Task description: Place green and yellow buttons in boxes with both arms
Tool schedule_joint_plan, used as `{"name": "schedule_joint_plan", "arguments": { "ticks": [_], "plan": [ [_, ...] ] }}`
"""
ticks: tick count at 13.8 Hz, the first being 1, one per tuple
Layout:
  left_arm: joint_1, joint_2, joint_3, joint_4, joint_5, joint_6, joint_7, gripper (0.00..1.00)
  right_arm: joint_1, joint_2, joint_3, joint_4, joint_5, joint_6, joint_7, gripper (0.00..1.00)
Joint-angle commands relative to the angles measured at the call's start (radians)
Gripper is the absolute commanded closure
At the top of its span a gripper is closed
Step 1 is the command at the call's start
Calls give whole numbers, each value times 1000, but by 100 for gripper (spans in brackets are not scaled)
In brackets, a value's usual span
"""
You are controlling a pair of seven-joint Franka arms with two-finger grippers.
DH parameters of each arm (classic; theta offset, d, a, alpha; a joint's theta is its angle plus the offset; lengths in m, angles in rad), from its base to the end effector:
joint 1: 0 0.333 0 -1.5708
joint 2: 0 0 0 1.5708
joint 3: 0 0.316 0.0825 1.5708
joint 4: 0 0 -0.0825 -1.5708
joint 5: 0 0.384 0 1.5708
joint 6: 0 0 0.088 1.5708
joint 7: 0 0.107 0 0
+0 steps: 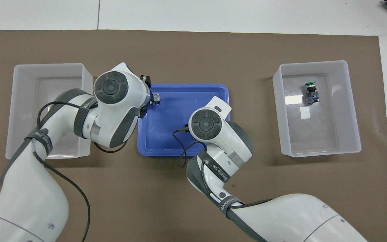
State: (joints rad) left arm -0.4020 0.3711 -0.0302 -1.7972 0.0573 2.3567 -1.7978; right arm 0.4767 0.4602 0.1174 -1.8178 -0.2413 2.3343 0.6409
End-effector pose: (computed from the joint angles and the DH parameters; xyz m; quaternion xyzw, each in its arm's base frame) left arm 0.6020 -0.2750 0.3612 0.7827 0.6150 0.0565 0.0772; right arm 0.5474 0.3580 0.2928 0.9962 0.0505 0.0622 0.0340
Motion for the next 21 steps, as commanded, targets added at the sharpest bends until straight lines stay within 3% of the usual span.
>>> {"name": "schedule_joint_plan", "arguments": {
  "ticks": [1, 5, 7, 12, 17, 21],
  "plan": [
    [78, -66, -19, 22, 0, -138, 139, 100, -21, -37, 4, -21, -15, 0, 75, 100],
    [190, -66, -10, 186, -114, -364, 484, 100, -114, -167, 5, -21, -13, -124, 54, 100],
    [254, -64, -11, 216, -125, -436, 648, 100, -205, -237, 7, -18, -12, -186, -45, 100],
    [362, -75, -7, 213, -128, -485, 1038, 100, -366, -336, 7, -20, 39, -237, -310, 100],
    [463, -90, -2, 187, -131, -517, 1435, 100, -454, -359, 5, -32, 94, -257, -487, 100],
    [502, -126, 3, 101, -129, -473, 1665, 100, -515, -347, 5, -127, 97, -143, -596, 100]
  ]
}}
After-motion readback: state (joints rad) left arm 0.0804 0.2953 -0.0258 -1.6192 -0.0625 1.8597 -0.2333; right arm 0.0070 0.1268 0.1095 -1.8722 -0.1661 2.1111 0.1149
